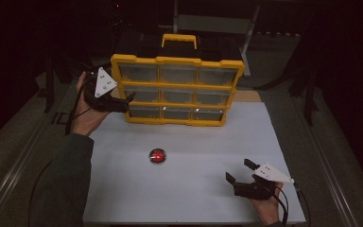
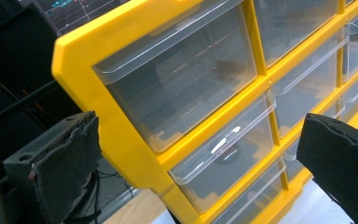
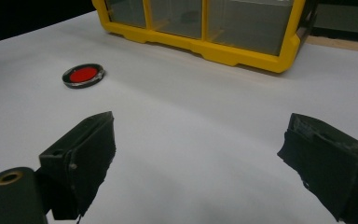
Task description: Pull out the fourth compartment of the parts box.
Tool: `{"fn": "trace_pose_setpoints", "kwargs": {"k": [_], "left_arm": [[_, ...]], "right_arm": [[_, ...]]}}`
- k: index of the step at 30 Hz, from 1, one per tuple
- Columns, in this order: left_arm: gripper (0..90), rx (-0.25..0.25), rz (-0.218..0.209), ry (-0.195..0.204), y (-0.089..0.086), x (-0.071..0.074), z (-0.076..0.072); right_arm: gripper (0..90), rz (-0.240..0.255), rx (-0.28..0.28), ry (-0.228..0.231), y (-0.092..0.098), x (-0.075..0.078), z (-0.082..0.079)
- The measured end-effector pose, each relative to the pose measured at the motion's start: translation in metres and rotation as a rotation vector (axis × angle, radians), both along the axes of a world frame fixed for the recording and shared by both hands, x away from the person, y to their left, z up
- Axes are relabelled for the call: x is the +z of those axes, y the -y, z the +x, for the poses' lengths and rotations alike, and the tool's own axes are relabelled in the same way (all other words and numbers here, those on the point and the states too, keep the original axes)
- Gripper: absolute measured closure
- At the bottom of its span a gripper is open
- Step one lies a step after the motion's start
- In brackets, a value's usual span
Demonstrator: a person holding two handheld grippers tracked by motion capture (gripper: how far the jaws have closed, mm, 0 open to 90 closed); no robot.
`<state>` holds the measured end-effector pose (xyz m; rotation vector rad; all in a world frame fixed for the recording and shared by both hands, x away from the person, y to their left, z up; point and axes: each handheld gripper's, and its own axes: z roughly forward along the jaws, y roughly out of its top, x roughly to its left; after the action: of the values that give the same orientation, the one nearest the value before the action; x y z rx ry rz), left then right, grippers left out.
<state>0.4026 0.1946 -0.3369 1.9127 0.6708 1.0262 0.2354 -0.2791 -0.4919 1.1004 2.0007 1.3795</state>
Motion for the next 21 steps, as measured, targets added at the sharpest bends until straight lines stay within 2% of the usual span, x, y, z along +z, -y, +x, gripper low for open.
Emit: {"fn": "trace_pose_setpoints", "kwargs": {"k": [6, 10, 16, 21], "left_arm": [[0.0, -0.009, -0.016, -0.003, 0.004, 0.0, 0.004], [0.0, -0.018, 0.012, -0.007, 0.01, 0.0, 0.007], [0.0, -0.046, 0.059, -0.039, 0.018, -0.001, 0.013], [0.0, -0.031, 0.11, -0.023, 0.022, -0.003, 0.017]], "right_arm": [[9.0, 0.0, 0.0, 0.001, 0.0, 0.0, 0.0], [9.0, -0.001, 0.001, 0.002, 0.0, 0.0, 0.0], [9.0, -0.001, 0.003, 0.002, 0.0, 0.0, 0.0], [9.0, -0.005, 0.006, 0.002, -0.001, 0.0, 0.0]]}}
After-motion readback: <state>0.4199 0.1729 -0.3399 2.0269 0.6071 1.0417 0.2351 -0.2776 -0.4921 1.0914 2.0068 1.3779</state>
